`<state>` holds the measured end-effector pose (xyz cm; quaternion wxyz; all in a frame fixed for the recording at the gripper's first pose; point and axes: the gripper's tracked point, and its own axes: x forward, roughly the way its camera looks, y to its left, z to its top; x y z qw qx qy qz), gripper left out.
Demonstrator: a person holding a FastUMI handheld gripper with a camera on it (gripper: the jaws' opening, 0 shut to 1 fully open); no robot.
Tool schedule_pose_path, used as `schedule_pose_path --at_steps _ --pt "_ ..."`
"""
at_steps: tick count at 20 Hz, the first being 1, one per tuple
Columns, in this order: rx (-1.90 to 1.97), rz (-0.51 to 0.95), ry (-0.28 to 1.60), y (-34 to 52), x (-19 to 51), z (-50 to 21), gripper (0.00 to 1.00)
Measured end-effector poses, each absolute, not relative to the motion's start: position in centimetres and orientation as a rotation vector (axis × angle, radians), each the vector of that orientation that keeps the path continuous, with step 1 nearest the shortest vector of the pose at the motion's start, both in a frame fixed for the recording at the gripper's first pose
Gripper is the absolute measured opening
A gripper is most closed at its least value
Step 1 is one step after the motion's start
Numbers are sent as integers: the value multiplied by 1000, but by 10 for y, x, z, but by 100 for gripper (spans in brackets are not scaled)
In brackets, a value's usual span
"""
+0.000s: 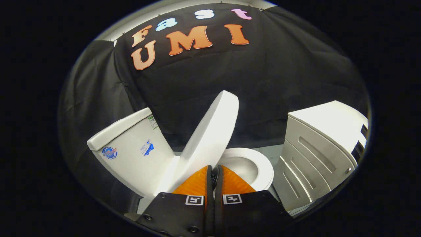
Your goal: Open the toilet lid.
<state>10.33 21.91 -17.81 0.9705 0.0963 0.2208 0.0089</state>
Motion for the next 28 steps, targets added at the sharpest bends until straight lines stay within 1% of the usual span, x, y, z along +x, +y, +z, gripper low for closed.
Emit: schedule_pose_path --at_steps 10,19,28 --pt "1 51 358 280 111 -139 8" --pt "-169 72 311 328 112 -124 8" --pt "-232 98 271 367 116 -114 8"
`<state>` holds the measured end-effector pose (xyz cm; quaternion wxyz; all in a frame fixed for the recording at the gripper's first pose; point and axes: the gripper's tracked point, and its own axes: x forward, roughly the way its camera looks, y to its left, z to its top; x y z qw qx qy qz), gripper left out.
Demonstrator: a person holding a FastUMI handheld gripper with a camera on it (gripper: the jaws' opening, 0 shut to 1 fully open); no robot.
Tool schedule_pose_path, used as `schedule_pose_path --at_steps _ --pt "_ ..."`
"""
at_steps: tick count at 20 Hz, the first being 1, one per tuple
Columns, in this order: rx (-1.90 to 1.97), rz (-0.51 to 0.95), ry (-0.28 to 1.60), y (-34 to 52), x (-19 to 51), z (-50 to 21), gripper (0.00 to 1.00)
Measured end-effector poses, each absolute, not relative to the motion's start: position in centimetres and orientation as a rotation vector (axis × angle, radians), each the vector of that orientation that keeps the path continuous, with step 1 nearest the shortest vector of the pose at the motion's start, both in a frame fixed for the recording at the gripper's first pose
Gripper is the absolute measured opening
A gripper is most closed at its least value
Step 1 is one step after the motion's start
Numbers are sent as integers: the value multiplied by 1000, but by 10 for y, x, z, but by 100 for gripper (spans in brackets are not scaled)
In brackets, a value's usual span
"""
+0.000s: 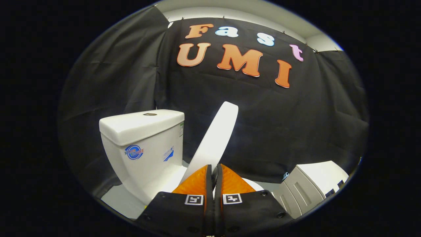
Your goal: Open the toilet lid.
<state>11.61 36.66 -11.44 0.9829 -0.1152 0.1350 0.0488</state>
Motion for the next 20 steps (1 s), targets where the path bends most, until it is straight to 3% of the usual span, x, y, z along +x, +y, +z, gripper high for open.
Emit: schedule_pose_path --at_steps 20 --pt "-515 308 163 485 112 -113 8"
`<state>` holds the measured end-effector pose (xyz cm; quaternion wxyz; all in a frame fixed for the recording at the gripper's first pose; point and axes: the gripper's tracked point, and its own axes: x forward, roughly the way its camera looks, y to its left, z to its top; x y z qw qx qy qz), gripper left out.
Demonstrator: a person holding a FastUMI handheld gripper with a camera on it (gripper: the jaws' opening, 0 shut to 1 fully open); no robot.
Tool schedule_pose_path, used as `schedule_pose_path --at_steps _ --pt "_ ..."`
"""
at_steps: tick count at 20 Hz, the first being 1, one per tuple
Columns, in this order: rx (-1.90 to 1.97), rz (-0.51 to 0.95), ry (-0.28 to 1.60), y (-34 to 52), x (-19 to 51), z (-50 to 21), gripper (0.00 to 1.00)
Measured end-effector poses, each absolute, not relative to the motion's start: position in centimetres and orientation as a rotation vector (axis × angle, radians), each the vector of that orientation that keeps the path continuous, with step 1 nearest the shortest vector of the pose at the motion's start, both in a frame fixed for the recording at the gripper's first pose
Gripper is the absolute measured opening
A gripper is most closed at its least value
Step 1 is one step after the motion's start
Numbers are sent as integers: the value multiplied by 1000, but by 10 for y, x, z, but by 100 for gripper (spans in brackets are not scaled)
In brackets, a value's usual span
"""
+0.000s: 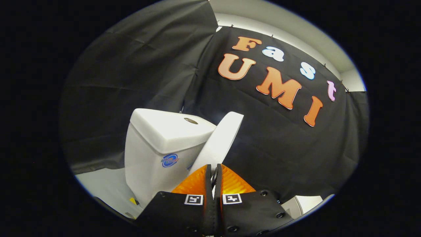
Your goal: Open the toilet lid.
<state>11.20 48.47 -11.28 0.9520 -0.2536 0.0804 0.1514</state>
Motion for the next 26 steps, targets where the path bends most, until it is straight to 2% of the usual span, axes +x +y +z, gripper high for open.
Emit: schedule_pose_path --at_steps 9,17,21,23,26 --pt "-570 352 150 514 113 -119 8" --pt "-569 330 156 509 116 -119 10" --pt "-555 388 165 515 109 -117 34" --pt "-530 401 156 513 103 -113 69" --pt "-447 404 148 500 100 -100 89"
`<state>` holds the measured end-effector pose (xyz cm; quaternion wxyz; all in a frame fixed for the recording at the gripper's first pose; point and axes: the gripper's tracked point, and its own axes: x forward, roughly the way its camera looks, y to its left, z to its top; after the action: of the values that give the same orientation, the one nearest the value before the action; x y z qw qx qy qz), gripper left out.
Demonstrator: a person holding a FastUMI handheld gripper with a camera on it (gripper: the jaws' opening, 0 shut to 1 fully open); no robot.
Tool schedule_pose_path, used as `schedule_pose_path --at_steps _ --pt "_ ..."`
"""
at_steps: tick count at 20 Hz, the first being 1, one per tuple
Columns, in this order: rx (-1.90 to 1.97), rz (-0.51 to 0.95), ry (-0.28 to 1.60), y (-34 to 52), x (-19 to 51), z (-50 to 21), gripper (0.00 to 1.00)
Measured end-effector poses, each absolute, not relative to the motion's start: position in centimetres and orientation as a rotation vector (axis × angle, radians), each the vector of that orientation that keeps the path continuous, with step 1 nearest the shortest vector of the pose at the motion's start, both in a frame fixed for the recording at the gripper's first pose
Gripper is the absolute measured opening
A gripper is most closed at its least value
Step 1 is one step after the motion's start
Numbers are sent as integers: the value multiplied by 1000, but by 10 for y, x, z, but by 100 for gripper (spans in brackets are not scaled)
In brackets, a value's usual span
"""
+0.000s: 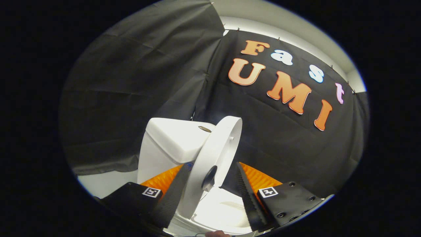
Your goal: Open the toilet lid.
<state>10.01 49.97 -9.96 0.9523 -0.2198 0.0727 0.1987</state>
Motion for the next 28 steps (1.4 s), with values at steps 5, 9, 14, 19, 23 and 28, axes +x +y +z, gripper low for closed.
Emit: schedule_pose_path --at_steps 5,9,14,19,23,28 --pt "-299 456 151 464 99 -65 98" --pt "-191 400 107 384 102 -28 99" --pt "-148 305 84 284 110 0 99" --pt "-141 256 64 219 105 13 99" --pt "-88 217 27 168 89 32 99" --pt "-16 108 -4 77 83 49 98"
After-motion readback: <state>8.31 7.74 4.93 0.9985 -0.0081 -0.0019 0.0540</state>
